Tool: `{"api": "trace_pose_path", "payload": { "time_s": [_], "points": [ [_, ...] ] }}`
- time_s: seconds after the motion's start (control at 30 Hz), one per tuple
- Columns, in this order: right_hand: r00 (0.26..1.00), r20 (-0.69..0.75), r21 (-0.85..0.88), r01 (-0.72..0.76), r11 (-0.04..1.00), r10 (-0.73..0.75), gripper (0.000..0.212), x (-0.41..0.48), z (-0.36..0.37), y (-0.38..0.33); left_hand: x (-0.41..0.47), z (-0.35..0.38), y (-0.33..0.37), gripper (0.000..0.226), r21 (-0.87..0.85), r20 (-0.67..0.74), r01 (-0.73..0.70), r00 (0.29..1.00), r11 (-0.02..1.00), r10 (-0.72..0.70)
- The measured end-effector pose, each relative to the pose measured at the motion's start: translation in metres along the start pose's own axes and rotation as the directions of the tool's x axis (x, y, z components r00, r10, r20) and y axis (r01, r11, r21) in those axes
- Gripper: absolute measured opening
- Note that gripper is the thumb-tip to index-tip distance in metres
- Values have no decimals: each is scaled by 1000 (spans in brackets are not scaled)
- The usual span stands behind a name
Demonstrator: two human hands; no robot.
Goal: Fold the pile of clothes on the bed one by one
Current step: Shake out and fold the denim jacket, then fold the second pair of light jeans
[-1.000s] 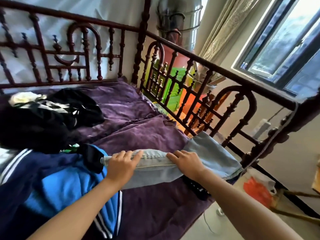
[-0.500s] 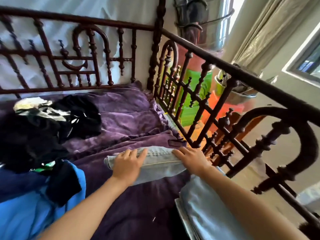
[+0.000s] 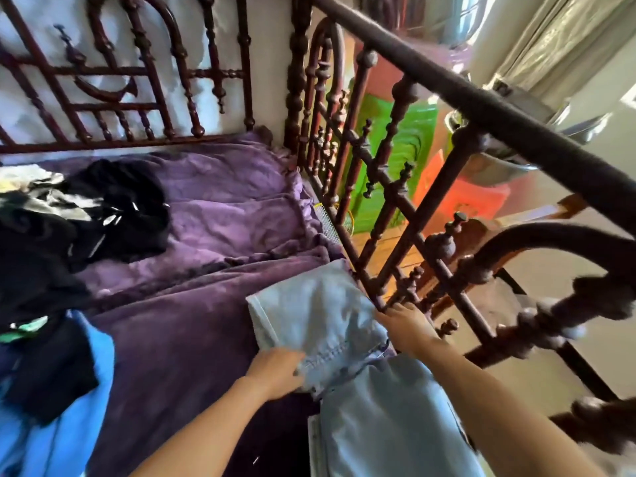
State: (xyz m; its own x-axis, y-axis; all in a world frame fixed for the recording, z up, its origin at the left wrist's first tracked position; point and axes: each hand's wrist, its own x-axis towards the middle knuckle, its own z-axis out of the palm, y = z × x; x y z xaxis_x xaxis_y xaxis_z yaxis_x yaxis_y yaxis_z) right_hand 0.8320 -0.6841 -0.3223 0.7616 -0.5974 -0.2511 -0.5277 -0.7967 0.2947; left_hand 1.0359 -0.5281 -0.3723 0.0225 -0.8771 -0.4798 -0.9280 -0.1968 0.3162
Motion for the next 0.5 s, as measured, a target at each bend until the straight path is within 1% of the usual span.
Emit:
{"api": "trace_pose_path", "payload": {
  "time_s": [0.07, 0.1, 0.17, 0.2, 0.27, 0.37, 0.5],
  "points": [
    [1000, -9, 2, -18, 1000, 18, 29, 0, 11, -1, 1, 5, -4, 35, -35, -22, 18, 1000, 999, -19],
    [1000, 12, 12, -7, 1000, 7, 30, 4, 14, -5, 0, 5, -7, 35, -43, -37, 29, 999, 999, -30],
    [994, 101, 25, 45, 999, -47, 39, 15, 12, -19, -5, 0, -15, 35, -47, -74, 54, 996, 997, -58],
    [994, 86, 26, 69, 997, -71, 42, 23, 9, -29, -9, -3, -20, 36, -45, -99, 66, 993, 997, -70],
    [993, 8, 32, 115, 993, -115, 42, 36, -4, -51, -21, -9, -31, 37, -30, -156, 98, 983, 995, -102],
    [973, -109, 41, 209, 977, -203, 42, 47, -31, -88, -50, -20, -52, 39, -4, -261, 168, 951, 986, -163],
    [928, -267, 69, 288, 955, -260, 42, 47, -75, -135, -103, -28, -86, 40, -33, -394, 282, 878, 959, -272]
  ]
}}
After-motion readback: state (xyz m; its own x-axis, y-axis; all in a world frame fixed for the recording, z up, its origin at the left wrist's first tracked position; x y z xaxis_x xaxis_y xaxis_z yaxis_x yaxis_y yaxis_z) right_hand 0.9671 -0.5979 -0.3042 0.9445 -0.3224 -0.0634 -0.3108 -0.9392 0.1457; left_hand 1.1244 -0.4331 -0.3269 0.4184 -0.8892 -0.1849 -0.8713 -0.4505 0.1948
